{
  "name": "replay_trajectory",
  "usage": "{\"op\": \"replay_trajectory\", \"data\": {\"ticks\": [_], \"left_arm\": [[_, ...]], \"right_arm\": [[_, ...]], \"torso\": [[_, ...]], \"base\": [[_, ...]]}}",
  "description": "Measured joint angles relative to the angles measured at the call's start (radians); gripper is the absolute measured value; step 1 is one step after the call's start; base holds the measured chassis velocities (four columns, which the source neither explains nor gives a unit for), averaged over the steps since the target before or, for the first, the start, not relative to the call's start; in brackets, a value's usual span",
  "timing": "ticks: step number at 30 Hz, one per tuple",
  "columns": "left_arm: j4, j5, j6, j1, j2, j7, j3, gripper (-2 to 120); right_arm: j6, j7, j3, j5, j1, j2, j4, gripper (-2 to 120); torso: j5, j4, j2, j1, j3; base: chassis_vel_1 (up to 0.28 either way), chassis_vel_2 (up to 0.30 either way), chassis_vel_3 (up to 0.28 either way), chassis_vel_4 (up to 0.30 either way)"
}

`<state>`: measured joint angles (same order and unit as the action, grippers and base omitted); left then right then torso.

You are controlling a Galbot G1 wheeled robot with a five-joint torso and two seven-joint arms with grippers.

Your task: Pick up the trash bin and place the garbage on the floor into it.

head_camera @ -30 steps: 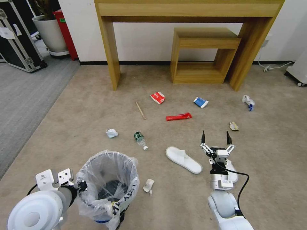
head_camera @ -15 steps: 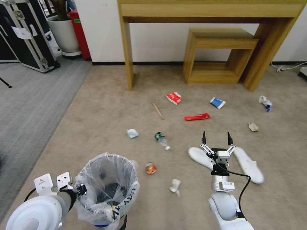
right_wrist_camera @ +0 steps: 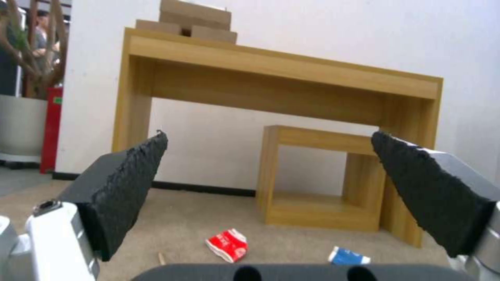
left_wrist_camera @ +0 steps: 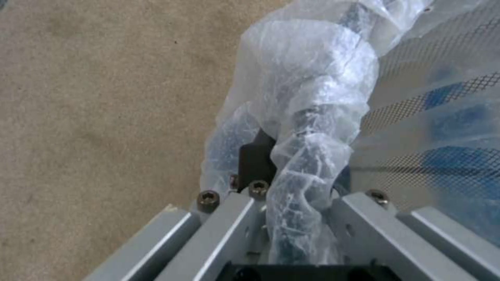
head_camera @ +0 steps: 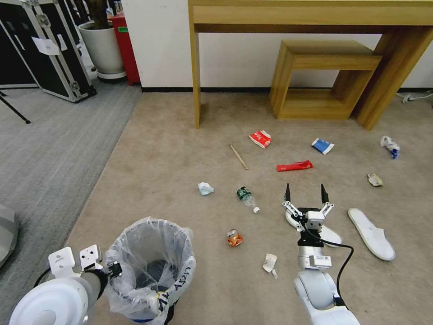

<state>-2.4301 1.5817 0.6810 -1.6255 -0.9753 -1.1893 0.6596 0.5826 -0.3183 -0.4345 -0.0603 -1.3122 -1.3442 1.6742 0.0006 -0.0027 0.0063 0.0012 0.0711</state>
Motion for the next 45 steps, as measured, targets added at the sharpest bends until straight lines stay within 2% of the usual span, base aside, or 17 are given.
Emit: {"op": "replay_trajectory", "data": {"ticks": [3,10,16,25,34,45], "left_arm": [[0.000,0.001,0.001,0.000,-0.001,0.002,-0.005,0],[0.002,-0.007,0.001,0.012,-0.012,0.026,-0.015,0],[0.005,-0.009,0.001,0.016,-0.015,0.029,-0.016,0],[0.015,-0.020,0.001,0.014,-0.016,0.029,-0.027,0],[0.018,-0.024,0.001,0.015,-0.013,0.030,-0.031,0],[0.020,-0.024,0.001,0.018,-0.007,0.031,-0.031,0]], "right_arm": [[-0.041,-0.045,0.016,-0.006,0.009,0.010,-0.009,100],[-0.085,-0.073,0.050,0.023,0.039,0.042,-0.019,100],[-0.076,-0.064,0.043,0.031,0.032,0.037,-0.015,100],[-0.008,-0.027,0.028,-0.013,0.021,0.010,-0.032,100],[0.000,-0.014,0.021,-0.005,0.019,0.012,-0.033,100],[0.001,-0.009,0.025,0.001,0.022,0.014,-0.029,100]], "torso": [[-0.0004,0.0004,0.000,0.000,0.000],[-0.0005,0.0004,0.000,0.000,0.000],[-0.0007,0.0004,0.000,0.000,0.000],[-0.0006,0.0004,0.000,0.000,0.000],[-0.0006,0.0004,0.000,0.000,0.000],[-0.0005,0.0003,0.000,0.000,0.000]], "base": [[0.000,0.000,0.000,0.000],[0.000,0.000,0.000,0.000],[0.000,0.000,0.000,0.000],[0.000,0.000,0.000,0.000],[-0.028,0.029,0.030,-0.025],[-0.196,0.181,0.189,-0.182]]}}
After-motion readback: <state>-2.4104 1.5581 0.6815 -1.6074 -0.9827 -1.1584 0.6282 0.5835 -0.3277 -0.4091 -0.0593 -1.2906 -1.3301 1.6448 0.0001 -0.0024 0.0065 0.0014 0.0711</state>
